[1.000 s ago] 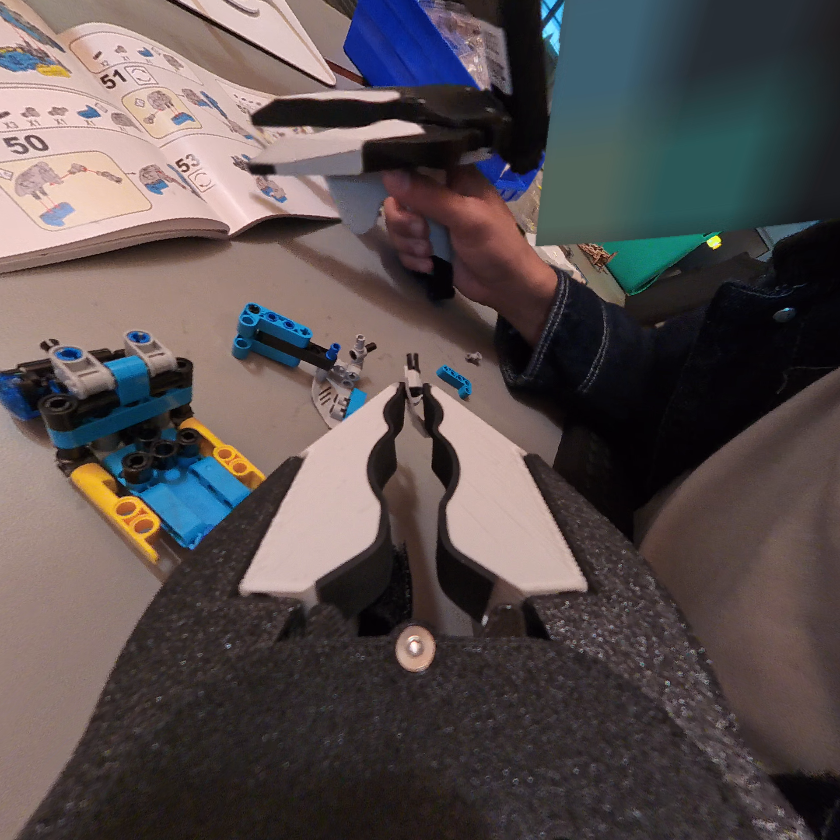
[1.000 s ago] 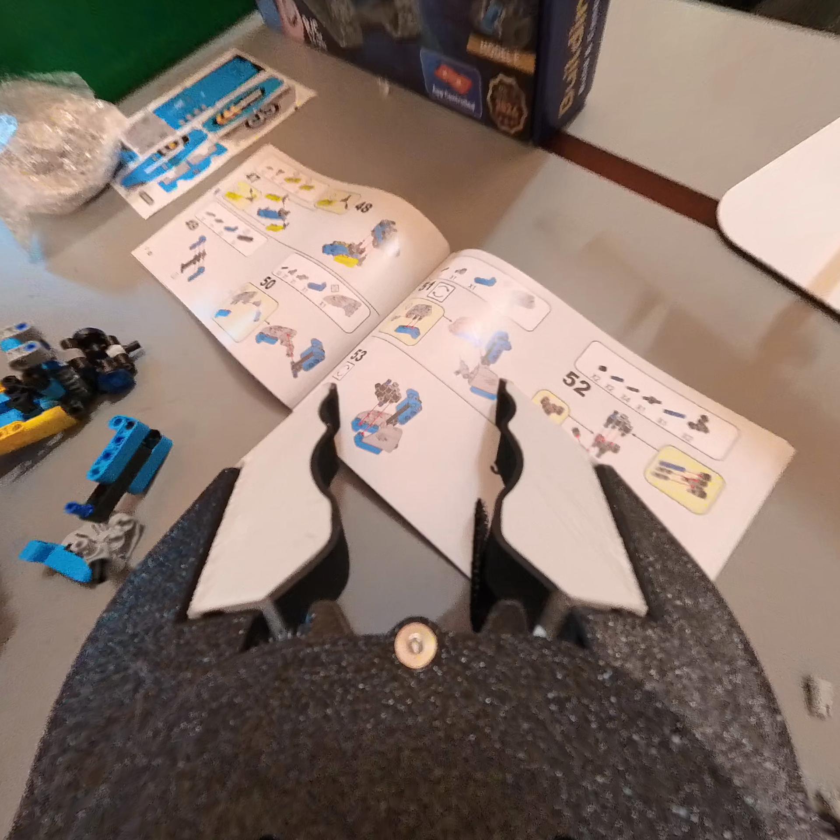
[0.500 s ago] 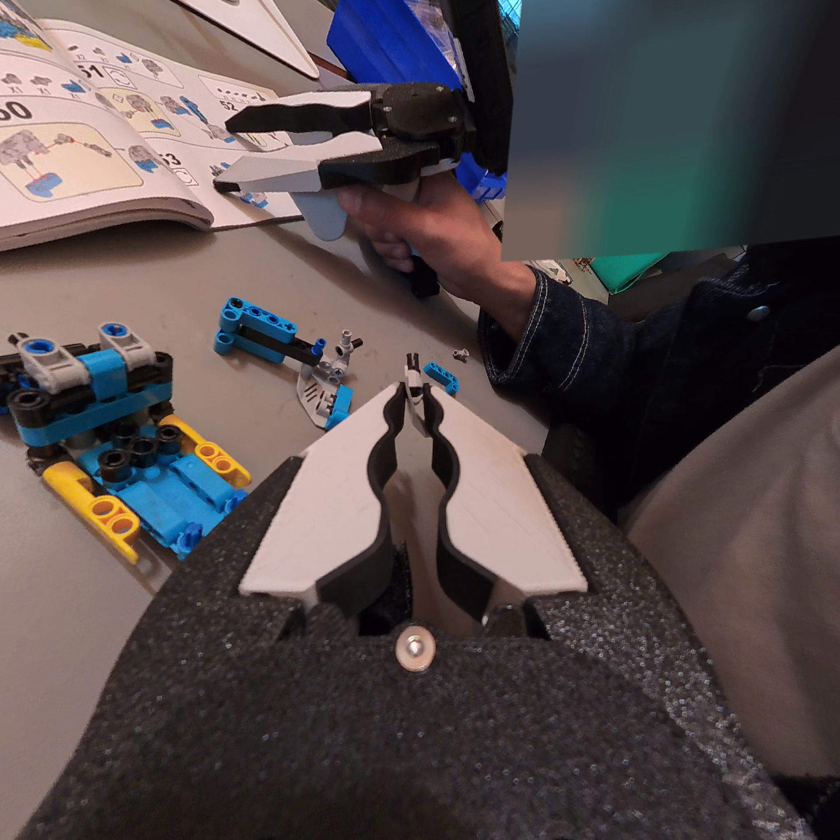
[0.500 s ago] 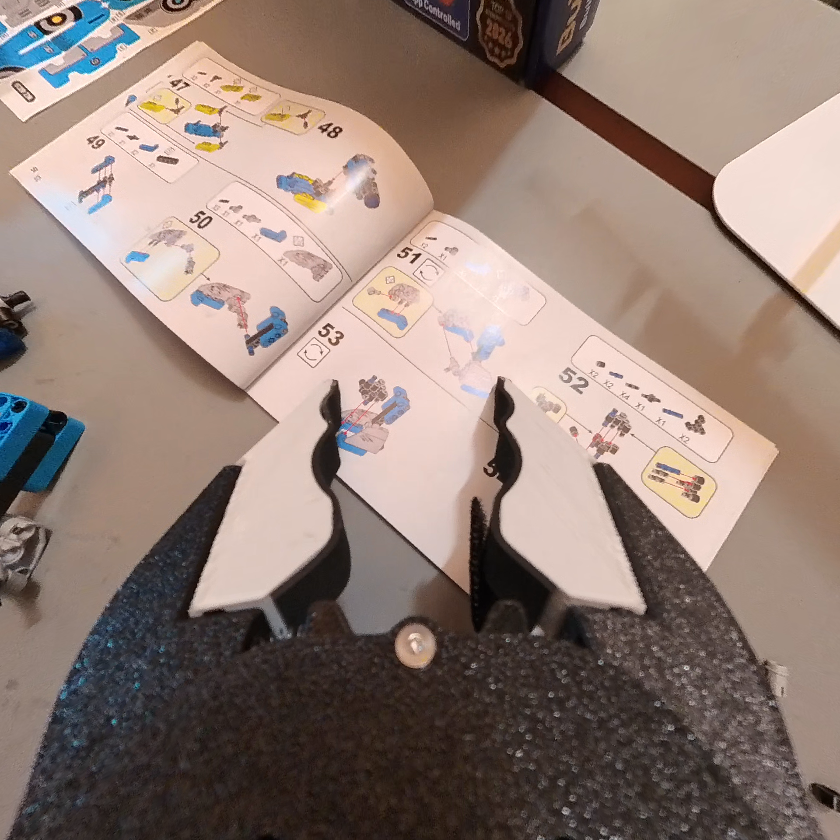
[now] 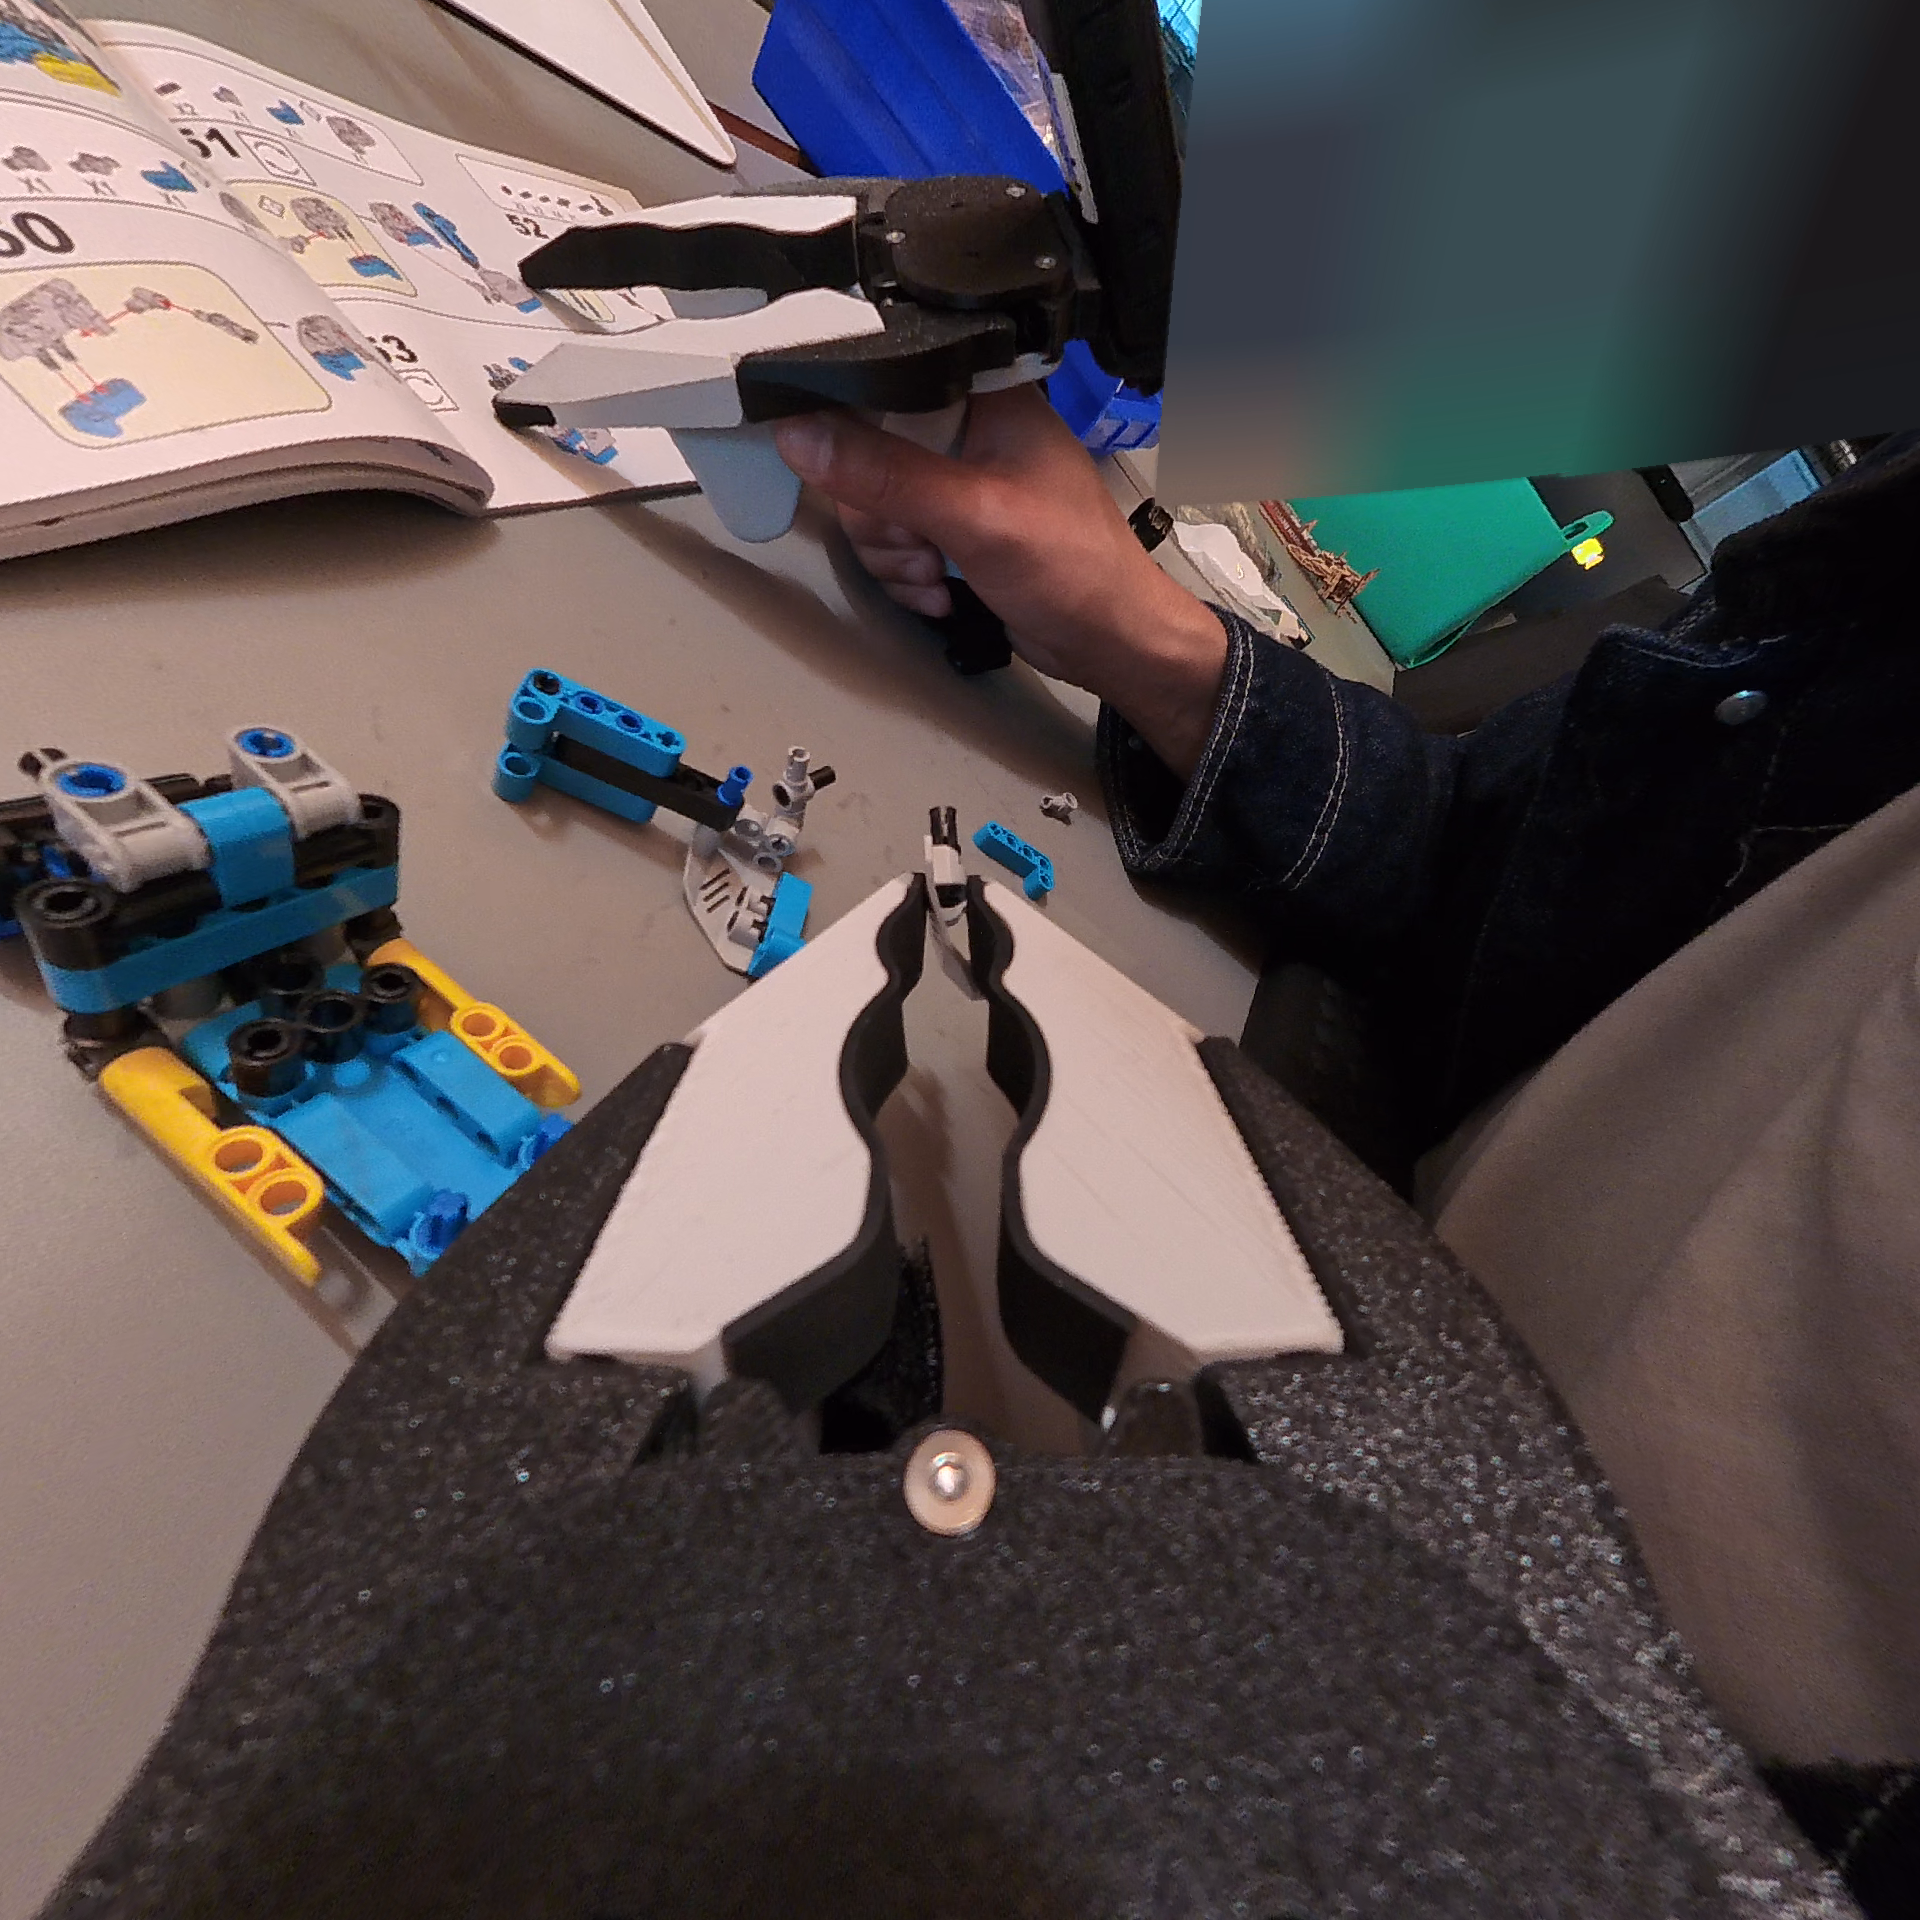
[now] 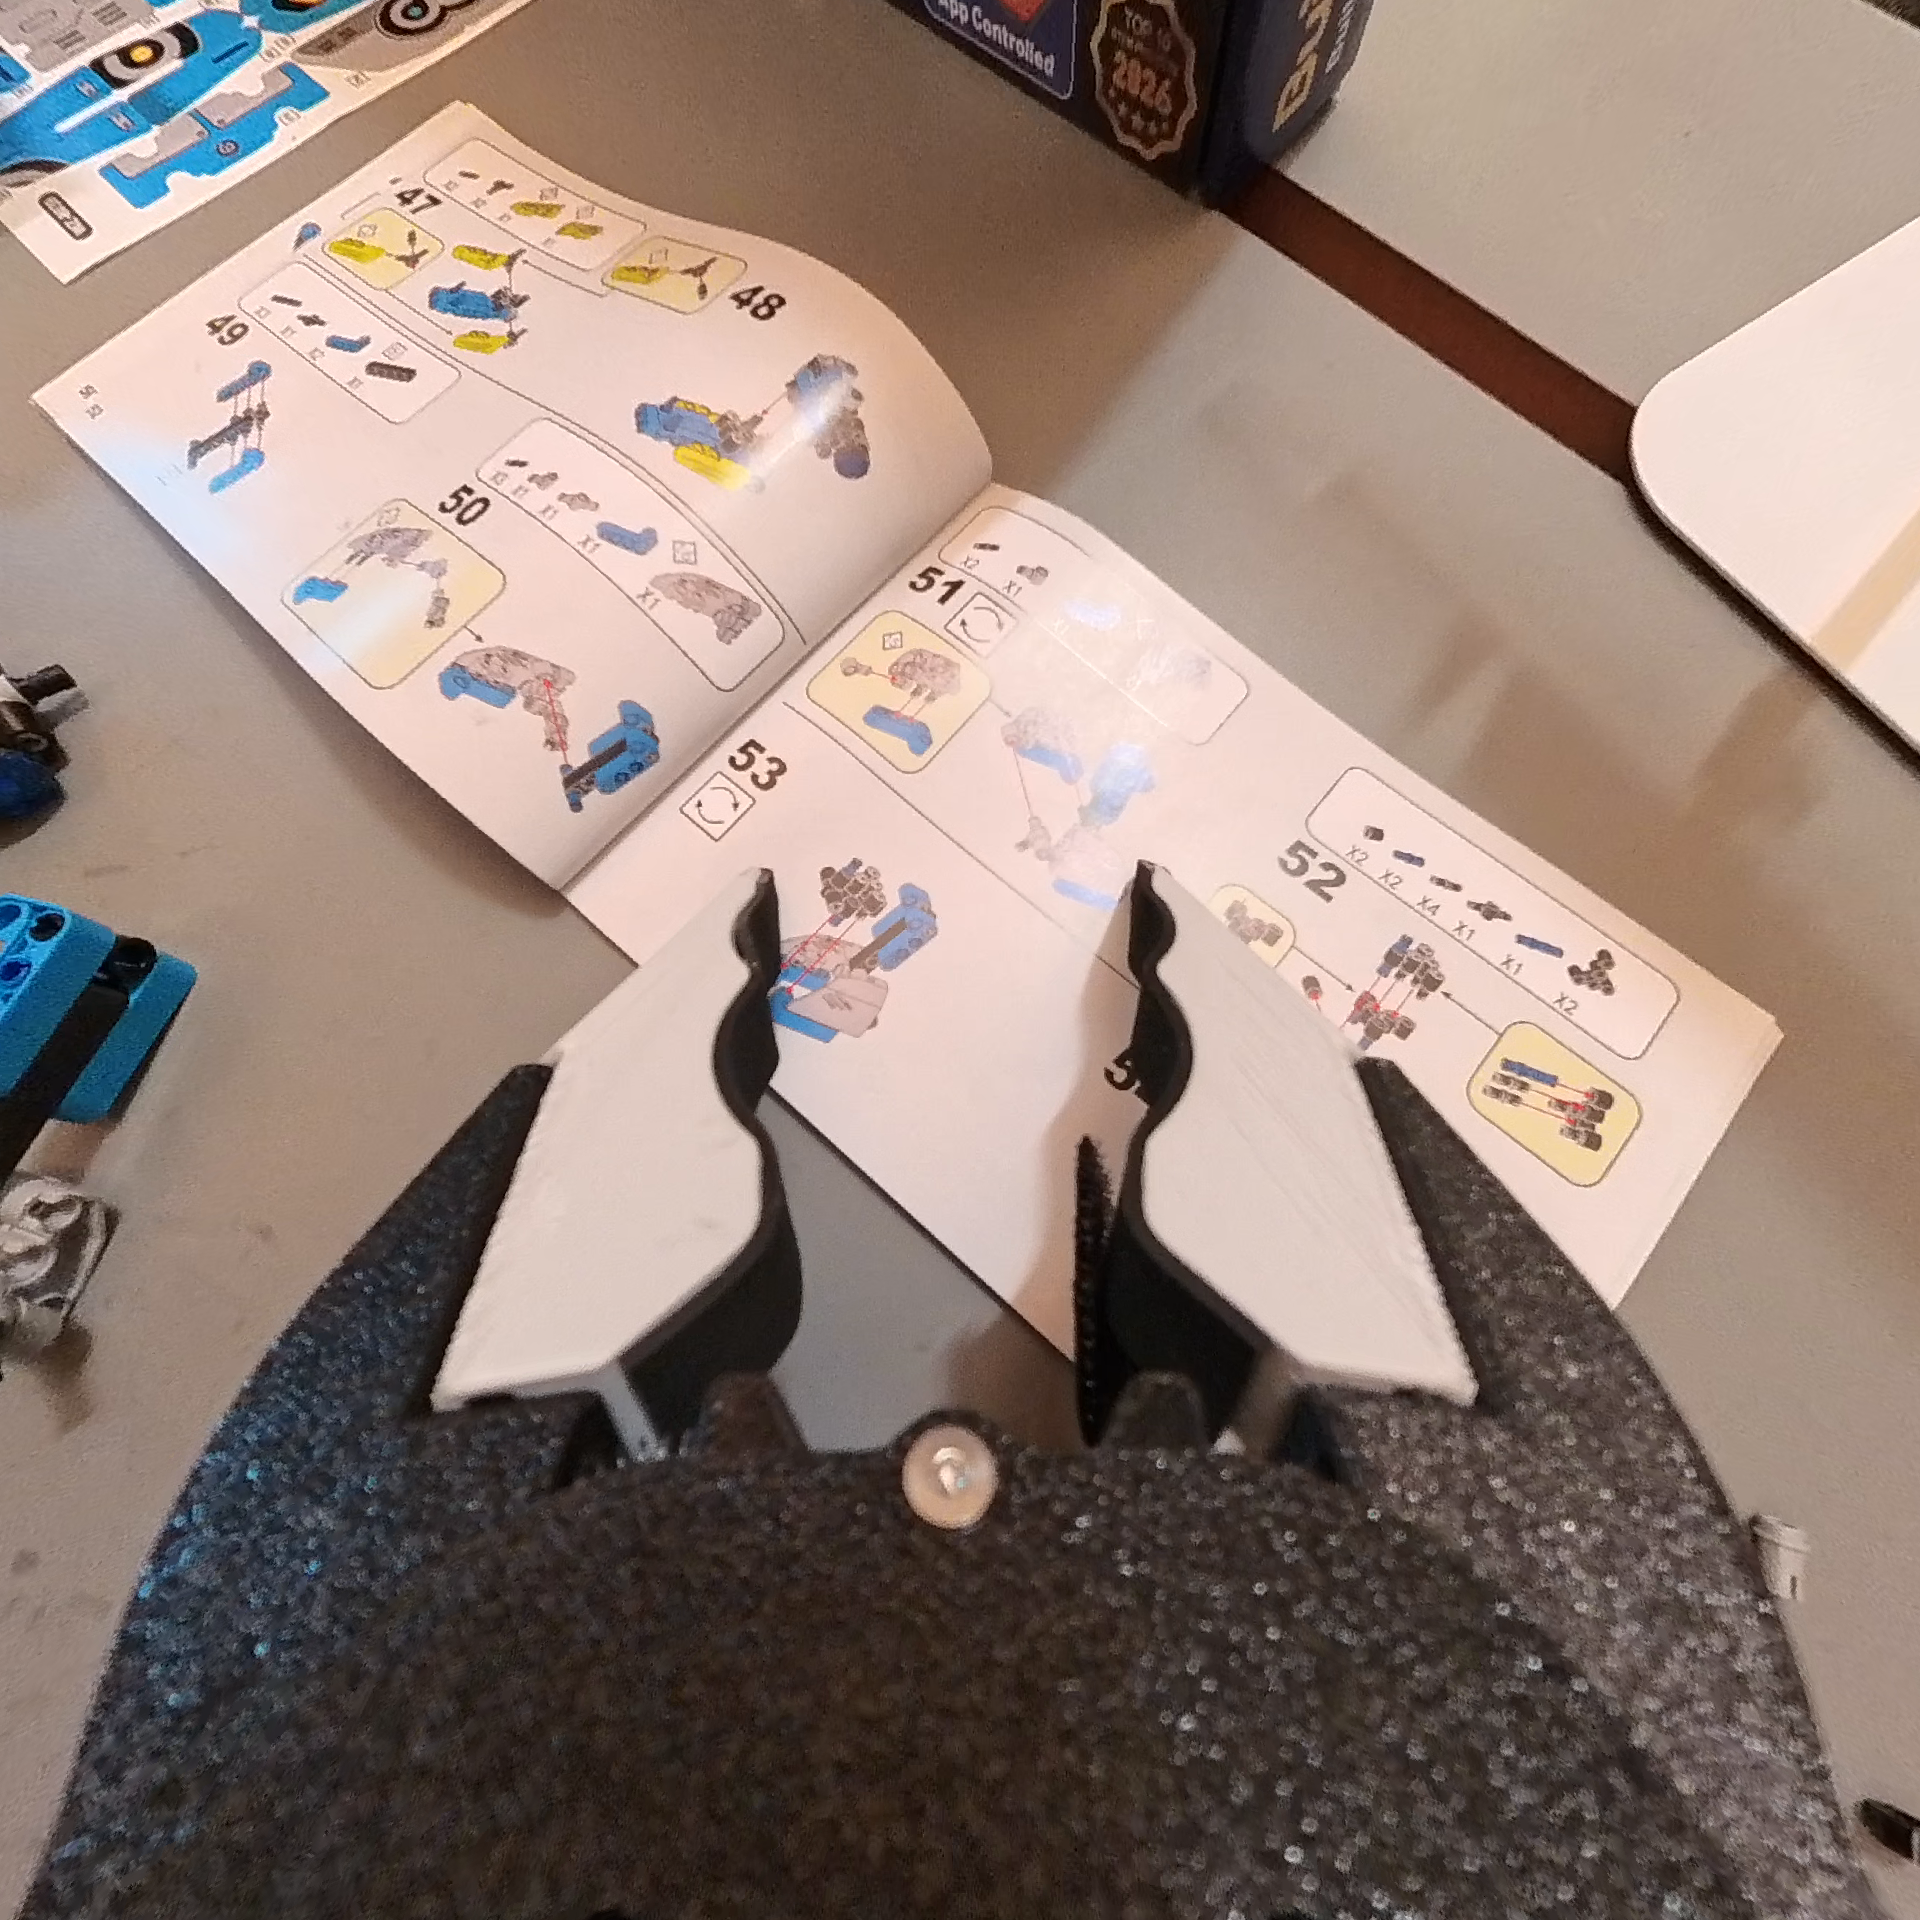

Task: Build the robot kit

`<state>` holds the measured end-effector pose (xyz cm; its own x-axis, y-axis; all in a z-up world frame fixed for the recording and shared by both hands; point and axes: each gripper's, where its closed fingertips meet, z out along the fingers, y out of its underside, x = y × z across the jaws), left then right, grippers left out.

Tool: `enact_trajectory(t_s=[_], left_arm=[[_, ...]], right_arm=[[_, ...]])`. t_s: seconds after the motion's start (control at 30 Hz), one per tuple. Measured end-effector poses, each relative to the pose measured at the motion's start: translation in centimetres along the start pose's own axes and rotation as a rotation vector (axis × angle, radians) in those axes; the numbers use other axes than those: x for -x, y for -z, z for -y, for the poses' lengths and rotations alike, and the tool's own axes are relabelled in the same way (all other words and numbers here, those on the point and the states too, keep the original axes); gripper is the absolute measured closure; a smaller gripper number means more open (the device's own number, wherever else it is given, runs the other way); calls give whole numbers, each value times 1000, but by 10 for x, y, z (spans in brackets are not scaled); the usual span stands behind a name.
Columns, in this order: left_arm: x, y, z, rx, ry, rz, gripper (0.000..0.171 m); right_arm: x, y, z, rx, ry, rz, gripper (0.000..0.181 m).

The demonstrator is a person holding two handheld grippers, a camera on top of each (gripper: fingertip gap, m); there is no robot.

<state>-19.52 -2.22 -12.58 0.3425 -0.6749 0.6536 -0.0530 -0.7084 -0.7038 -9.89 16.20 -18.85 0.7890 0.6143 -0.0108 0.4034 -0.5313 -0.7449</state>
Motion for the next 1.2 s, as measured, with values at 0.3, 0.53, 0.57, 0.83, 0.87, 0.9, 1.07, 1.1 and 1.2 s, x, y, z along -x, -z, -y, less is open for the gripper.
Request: enact_trajectory(t_s=[0.3, 0.53, 0.57, 0.83, 0.87, 0.9, 1.07, 1.1, 1.2], left_arm=[[0, 0, 0, 0, 0, -3, 164], [-1, -1, -1, 5, 0, -5, 164], [-1, -1, -1, 6, 1, -6, 164], [0, -1, -1, 7, 8, -9, 164], [0, -1, -2, 7, 9, -9, 164], [0, -1, -2, 7, 9, -9, 164], [0, -1, -2, 10, 10, -11, 164], [0, -1, -2, 10, 10, -11, 164], [0, -1, -2, 10, 12, -11, 164]], right_arm=[[0, 0, 0, -2, 0, 1, 113], [0, 0, 0, -3, -1, 3, 113], [0, 0, 0, -3, -1, 3, 113], [0, 1, 0, -4, -1, 4, 113], [0, 1, 0, -4, -1, 4, 113], [0, 1, 0, -4, -1, 4, 113], [0, 1, 0, -5, -1, 4, 113], [0, 1, 0, -5, -1, 4, 113], [0, 1, 0, -5, -1, 4, 113]])
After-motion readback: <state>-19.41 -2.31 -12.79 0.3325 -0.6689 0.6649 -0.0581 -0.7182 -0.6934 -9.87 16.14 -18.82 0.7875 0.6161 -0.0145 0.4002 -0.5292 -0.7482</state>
